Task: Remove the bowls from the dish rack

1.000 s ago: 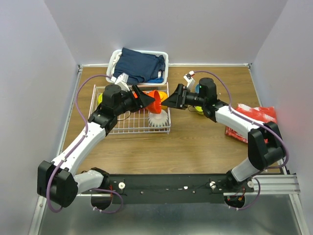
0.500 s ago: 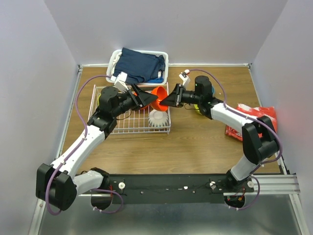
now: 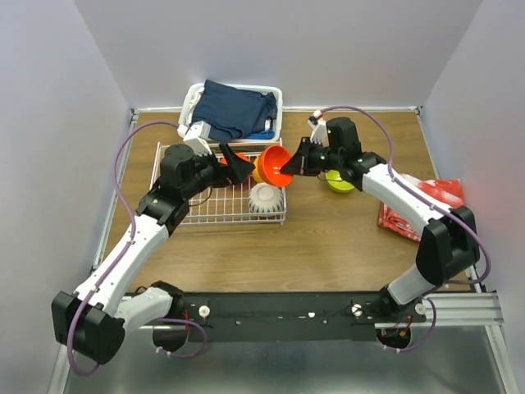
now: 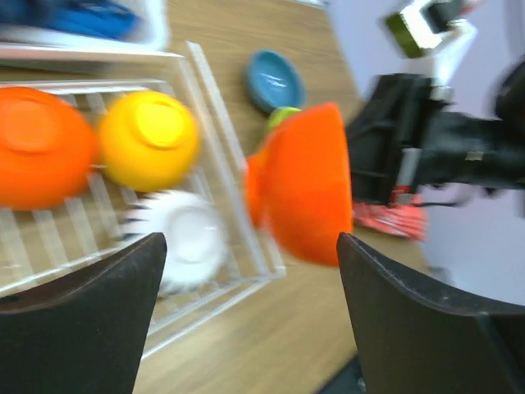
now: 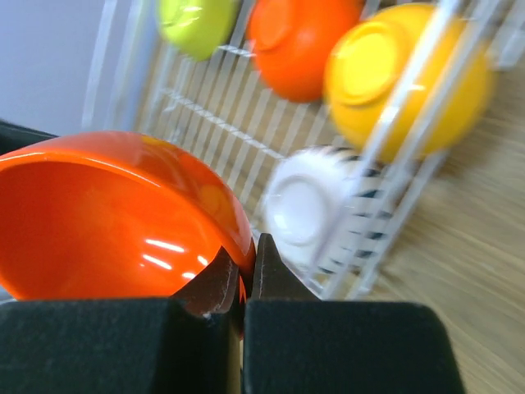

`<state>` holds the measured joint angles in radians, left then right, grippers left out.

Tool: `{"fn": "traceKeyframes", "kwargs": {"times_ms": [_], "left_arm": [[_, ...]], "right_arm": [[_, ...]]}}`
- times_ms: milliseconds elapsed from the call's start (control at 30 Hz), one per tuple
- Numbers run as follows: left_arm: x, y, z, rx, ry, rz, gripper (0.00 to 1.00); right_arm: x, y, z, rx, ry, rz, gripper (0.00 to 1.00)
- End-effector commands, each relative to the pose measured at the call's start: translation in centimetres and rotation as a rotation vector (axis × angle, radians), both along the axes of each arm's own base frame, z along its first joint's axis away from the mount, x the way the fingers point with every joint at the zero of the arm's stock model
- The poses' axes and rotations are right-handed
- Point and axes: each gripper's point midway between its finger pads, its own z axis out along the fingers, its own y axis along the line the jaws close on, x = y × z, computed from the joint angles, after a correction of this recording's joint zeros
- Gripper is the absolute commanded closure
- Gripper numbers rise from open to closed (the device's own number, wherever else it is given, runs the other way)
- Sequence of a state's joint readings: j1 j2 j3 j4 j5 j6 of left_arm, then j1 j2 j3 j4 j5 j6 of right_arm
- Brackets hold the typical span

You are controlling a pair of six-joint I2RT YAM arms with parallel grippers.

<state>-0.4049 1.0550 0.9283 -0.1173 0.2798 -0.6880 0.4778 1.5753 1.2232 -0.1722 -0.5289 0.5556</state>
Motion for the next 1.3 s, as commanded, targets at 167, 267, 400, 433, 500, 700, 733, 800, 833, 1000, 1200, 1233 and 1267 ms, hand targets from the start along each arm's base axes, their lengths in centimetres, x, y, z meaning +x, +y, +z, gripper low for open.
{"fn": "traceKeyframes", "kwargs": {"times_ms": [167, 267, 400, 433, 500, 700, 733, 800, 833, 1000, 1200, 1233, 1267], "left_arm": [[0.5, 9.6, -3.9, 0.519, -0.073, 0.276, 0.01], [0.0, 10.8, -5.2, 0.574, -0.077, 0.299, 0.01], [-0.7, 10.9, -7.0, 0.594, -0.056, 0.277, 0.01], [-0.8, 10.7, -7.2, 0.589, -0.057, 0.266, 0.01], [-1.1, 10.6, -7.8, 0.589, -0.05, 0.254, 0.01], [-1.7, 10.1, -8.3, 0.562, -0.053, 0.229, 0.01], [-1.8, 10.2, -8.3, 0.562, -0.055, 0.227, 0.01], [-2.0, 10.2, -8.5, 0.565, -0.05, 0.222, 0.01], [-2.2, 10.3, -8.6, 0.567, -0.048, 0.221, 0.01], [-2.6, 10.4, -8.7, 0.574, -0.052, 0.211, 0.01], [-2.5, 10.4, -8.7, 0.581, -0.055, 0.211, 0.01], [-2.4, 10.4, -8.8, 0.585, -0.052, 0.211, 0.01], [-2.4, 10.4, -8.8, 0.585, -0.052, 0.209, 0.01]], "right_arm": [[2.5, -8.7, -0.3, -0.509, -0.02, -0.24, 0.99], [3.7, -11.3, -0.9, -0.62, 0.01, -0.307, 0.99], [4.8, -14.9, -3.2, -0.742, 0.106, -0.372, 0.99], [5.1, -16.1, -3.9, -0.759, 0.136, -0.394, 0.99], [5.5, -17.1, -5.8, -0.779, 0.195, -0.403, 0.99], [7.0, -22.1, -9.5, -0.759, 0.332, -0.513, 0.99], [7.2, -23.1, -10.2, -0.756, 0.357, -0.534, 0.99], [7.3, -24.0, -10.7, -0.761, 0.382, -0.551, 0.99], [7.2, -24.7, -11.2, -0.767, 0.406, -0.56, 0.99], [6.7, -26.2, -12.7, -0.747, 0.479, -0.581, 0.99], [4.8, -25.2, -14.6, -0.698, 0.572, -0.521, 0.99], [4.6, -25.0, -14.8, -0.692, 0.579, -0.512, 0.98], [4.3, -24.8, -15.0, -0.682, 0.588, -0.5, 0.97]]}}
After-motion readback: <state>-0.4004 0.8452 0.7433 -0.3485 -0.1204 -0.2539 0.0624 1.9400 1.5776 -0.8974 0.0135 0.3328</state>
